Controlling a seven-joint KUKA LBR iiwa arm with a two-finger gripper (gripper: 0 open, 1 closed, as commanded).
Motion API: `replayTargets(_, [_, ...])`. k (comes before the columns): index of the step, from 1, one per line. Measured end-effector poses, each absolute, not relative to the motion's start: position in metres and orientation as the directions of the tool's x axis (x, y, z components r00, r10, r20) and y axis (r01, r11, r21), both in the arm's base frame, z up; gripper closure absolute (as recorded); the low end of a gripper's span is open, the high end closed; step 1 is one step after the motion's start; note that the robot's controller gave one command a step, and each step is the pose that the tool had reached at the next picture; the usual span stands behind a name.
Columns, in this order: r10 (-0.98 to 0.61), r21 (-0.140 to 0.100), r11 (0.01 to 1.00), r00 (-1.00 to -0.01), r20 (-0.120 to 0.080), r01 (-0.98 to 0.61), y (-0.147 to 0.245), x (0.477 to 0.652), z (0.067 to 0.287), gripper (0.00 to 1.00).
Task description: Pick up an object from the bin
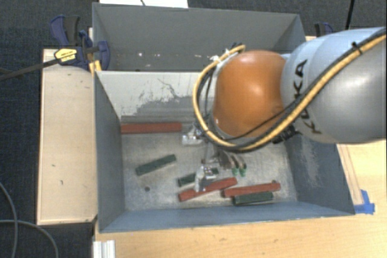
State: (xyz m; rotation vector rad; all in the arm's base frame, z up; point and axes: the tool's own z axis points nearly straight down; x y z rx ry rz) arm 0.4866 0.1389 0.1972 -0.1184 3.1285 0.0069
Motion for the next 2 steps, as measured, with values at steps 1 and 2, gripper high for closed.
replayTargets(1, [-0.102,0.001,0.995,-0.995,-0.006,-0.102,0.124,0.488,0.128,0.0])
replayTargets(2, [-0.132,0.003,0.991,-0.991,-0.011,-0.132,0.115,0.518,0.075,1.0])
